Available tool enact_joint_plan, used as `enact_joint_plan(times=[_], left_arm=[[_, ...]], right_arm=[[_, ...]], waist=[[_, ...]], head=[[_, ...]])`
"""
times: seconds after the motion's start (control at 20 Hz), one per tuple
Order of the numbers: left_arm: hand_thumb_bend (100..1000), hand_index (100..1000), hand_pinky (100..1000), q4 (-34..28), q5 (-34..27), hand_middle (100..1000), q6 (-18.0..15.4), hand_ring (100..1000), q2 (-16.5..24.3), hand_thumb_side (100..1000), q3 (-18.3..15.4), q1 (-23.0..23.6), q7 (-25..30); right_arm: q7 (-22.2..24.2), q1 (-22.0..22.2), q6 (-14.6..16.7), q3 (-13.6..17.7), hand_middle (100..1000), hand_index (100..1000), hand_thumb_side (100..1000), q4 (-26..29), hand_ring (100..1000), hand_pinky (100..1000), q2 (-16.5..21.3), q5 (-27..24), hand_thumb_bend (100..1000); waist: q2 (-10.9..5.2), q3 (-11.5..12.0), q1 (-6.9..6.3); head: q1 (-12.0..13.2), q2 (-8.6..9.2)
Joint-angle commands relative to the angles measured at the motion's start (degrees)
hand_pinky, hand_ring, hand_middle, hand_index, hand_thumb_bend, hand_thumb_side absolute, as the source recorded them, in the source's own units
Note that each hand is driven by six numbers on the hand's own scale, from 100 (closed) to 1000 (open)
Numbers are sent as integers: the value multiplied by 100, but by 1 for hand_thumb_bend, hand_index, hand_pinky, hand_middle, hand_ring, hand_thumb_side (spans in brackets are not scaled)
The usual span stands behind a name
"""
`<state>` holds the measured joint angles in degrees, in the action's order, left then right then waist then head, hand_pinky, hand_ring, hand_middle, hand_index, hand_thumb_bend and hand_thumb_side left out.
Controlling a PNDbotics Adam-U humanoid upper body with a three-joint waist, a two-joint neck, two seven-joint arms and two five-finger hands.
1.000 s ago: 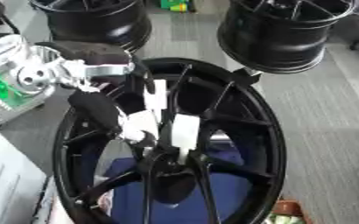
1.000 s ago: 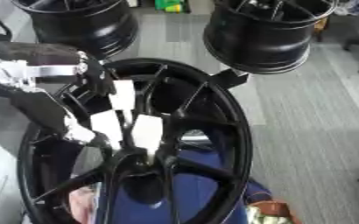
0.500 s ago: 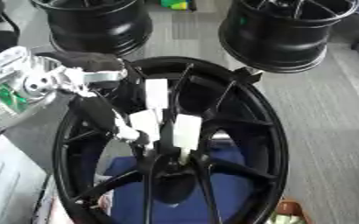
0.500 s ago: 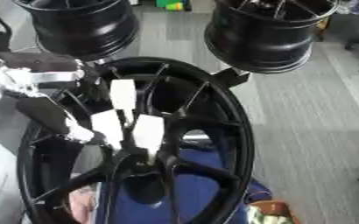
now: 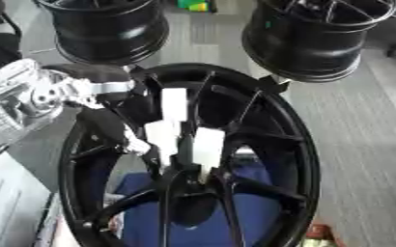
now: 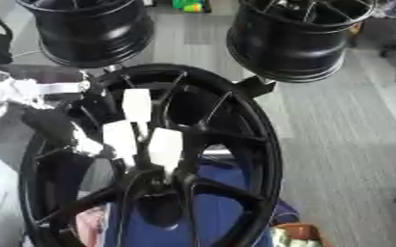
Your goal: Pull the pin out of the wheel hub.
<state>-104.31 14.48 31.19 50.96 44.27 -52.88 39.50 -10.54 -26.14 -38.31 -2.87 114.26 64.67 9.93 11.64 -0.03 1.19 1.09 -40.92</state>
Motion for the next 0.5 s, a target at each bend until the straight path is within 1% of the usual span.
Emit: enact_joint_plan(times=[0.05,0.3,0.5], left_arm=[[603,782,706,2,-73,645,897,709,40,547,-80,-52,840],[603,779,702,-18,-142,642,917,704,-6,548,-86,-62,810],[598,801,702,-93,-169,677,857,708,-61,551,-95,-105,744]], right_arm=[[-66,-28,-18,90,745,860,100,33,771,886,104,-47,100],[-130,-8,-31,97,744,860,100,33,769,886,76,-80,100],[-147,36,-85,94,744,860,100,33,769,887,70,-97,100]], waist=[[-75,-14,7],[-75,-12,8],[-77,-13,11]], head=[[16,67],[22,78],[13,89]])
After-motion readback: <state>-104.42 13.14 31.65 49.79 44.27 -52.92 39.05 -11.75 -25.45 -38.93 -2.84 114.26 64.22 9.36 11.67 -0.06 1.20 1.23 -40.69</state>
